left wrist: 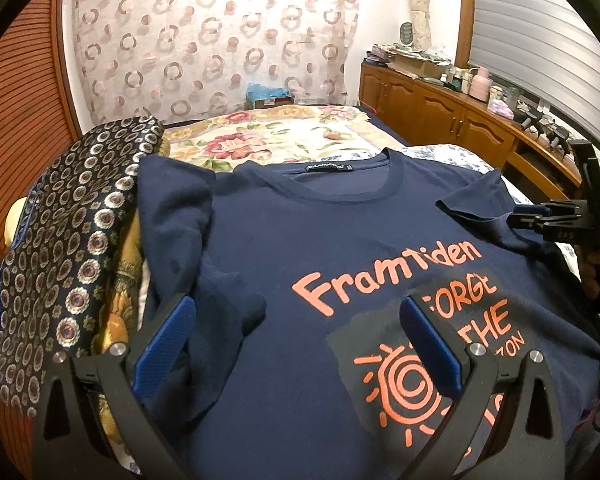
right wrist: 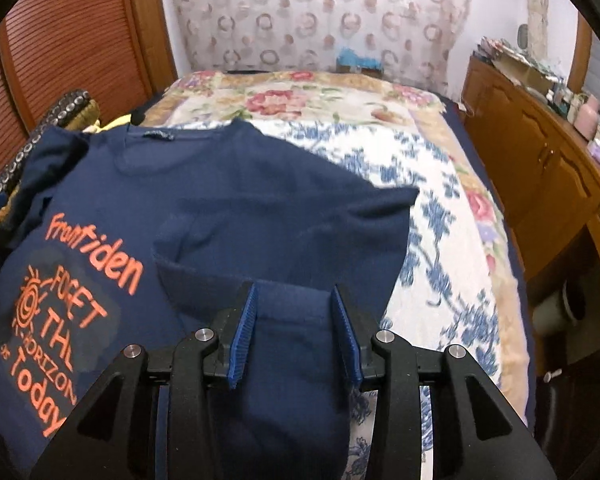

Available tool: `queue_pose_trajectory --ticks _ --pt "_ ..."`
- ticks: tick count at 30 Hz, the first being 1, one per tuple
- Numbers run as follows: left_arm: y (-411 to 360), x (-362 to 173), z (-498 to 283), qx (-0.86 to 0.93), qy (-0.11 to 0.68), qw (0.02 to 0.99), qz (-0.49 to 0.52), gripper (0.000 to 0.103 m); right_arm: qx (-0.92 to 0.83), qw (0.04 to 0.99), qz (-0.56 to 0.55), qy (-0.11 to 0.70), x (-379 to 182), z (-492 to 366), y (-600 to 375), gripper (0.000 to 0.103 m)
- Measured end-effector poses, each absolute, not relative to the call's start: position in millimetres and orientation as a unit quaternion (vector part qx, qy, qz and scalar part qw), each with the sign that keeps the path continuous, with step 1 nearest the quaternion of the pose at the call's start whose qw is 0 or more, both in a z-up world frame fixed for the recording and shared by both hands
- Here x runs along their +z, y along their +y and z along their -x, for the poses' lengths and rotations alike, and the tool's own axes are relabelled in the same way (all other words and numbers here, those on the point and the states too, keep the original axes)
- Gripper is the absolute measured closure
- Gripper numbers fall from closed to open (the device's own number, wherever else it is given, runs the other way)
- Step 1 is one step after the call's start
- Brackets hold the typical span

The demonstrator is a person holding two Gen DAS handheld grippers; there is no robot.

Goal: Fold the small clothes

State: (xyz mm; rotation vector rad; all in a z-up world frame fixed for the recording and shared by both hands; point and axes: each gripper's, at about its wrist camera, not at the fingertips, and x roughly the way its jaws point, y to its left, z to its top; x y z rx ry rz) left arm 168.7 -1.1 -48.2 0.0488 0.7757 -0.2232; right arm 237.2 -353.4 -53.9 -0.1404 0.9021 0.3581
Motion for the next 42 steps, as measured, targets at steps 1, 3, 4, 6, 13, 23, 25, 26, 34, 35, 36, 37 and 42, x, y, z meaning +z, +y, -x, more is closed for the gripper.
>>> queue_pose_trajectory --ticks 1,3,4,6,13,23,25,26,34,35,36,37,42 --pt "-0.1 -47.9 -167.8 -0.107 0.378 0.920 -0.023 0.000 0.173 0.882 0.065 0.433 -53.1 -237.6 -354.1 0.064" --pt "2.5 -47.3 -165.0 -0.103 0.376 0.920 -0.022 0.000 0.173 0.883 0.063 0.432 -49.7 -237.0 -354.2 0.065" --pt "3.4 -46.7 -164.0 -0.101 0.376 0.921 -0.022 0.000 0.170 0.884 0.066 0.430 -48.1 -236.3 -355.2 0.065" --pt "4.9 -45.7 -162.3 -0.098 0.374 0.922 -0.020 0.000 0.161 0.886 0.071 0.428 -46.8 -236.6 -356.9 0.065" --pt "6.7 -46.7 -160.7 -0.094 0.375 0.922 -0.019 0.000 0.161 0.883 0.071 0.435 -52.5 -237.6 -363.7 0.064" --pt "6.8 -48.2 -157.3 -0.088 0.375 0.923 -0.020 0.000 0.212 0.882 0.055 0.417 -35.2 -218.3 -361.3 0.095" --pt "6.6 -47.5 -157.7 -0.088 0.375 0.923 -0.019 0.000 0.223 0.879 0.056 0.417 -32.6 -211.2 -358.5 0.095" --pt "6.8 -46.8 -157.5 -0.087 0.374 0.923 -0.018 0.000 0.226 0.878 0.058 0.419 -32.1 -207.4 -356.6 0.095" --pt "10.6 -40.0 -162.4 -0.082 0.369 0.926 -0.017 0.000 0.249 0.871 0.055 0.420 -30.8 -178.8 -352.2 0.095" --pt "10.7 -38.5 -161.9 -0.082 0.367 0.926 -0.017 0.000 0.254 0.868 0.058 0.422 -32.0 -174.0 -351.2 0.095" --pt "10.5 -37.9 -161.7 -0.083 0.366 0.927 -0.018 0.000 0.257 0.866 0.059 0.426 -33.7 -170.9 -350.0 0.095" --pt "10.7 -37.4 -161.7 -0.083 0.366 0.927 -0.019 0.000 0.263 0.860 0.062 0.433 -37.8 -166.1 -348.3 0.095" --pt "14.5 -35.3 -166.0 -0.077 0.366 0.927 -0.023 0.000 0.272 0.845 0.086 0.452 -50.4 -148.4 -341.9 0.090"
